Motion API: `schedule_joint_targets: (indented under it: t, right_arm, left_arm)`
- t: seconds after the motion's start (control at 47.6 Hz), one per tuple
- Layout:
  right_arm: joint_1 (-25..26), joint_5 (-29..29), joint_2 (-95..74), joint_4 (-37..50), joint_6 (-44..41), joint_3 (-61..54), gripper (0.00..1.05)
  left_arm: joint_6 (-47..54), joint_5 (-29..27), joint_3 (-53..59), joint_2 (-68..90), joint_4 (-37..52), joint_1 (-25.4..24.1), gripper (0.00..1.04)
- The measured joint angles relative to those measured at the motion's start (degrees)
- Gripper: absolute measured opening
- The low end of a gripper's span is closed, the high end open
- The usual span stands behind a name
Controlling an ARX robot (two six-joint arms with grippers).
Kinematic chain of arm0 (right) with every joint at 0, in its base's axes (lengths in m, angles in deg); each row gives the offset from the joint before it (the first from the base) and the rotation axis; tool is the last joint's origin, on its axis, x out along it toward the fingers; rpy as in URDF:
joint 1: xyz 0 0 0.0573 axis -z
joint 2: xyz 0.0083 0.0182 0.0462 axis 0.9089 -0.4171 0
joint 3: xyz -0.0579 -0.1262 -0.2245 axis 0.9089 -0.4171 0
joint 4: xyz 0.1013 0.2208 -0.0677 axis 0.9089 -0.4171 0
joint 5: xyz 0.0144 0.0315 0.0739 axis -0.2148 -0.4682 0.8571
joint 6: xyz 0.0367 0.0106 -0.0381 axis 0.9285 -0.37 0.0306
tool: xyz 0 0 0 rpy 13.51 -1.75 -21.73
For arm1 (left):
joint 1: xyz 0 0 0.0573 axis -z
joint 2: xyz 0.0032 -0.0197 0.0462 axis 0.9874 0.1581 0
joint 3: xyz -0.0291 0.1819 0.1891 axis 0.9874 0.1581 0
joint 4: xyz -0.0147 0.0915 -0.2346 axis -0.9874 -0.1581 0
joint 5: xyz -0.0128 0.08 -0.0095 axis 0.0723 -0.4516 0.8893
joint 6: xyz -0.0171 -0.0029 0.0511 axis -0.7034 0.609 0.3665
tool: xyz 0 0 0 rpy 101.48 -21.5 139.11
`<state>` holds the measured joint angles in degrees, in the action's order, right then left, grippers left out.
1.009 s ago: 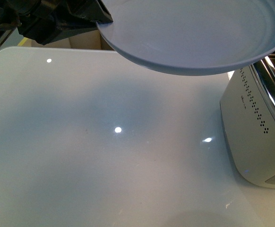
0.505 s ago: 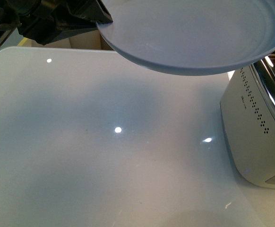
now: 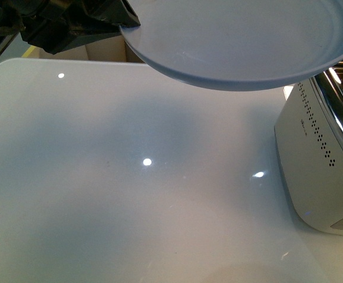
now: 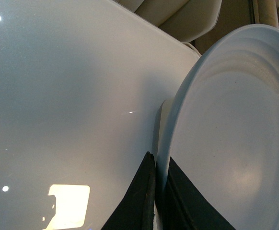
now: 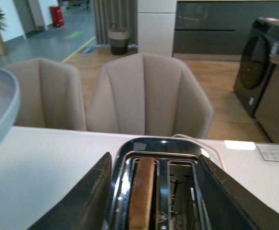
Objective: Left arm holds plate, right arm toasts bread
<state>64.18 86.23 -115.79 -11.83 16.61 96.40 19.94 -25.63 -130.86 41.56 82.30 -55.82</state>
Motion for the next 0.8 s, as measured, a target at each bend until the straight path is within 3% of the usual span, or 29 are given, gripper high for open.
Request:
schedule_joint_targets:
  t: [0.357, 0.799]
  right_arm:
    - [1.0, 0.3, 9.3, -3.9, 0.2, -5.3, 0.02]
    - [1.1, 0.3, 21.2, -13.2, 0.4, -7.7, 0.02]
  left_arm:
    - [0.0, 0.0, 0.0, 0.0, 0.0, 0.0, 0.03]
    - [0.0, 0.0, 0.0, 0.0, 0.0, 0.0, 0.03]
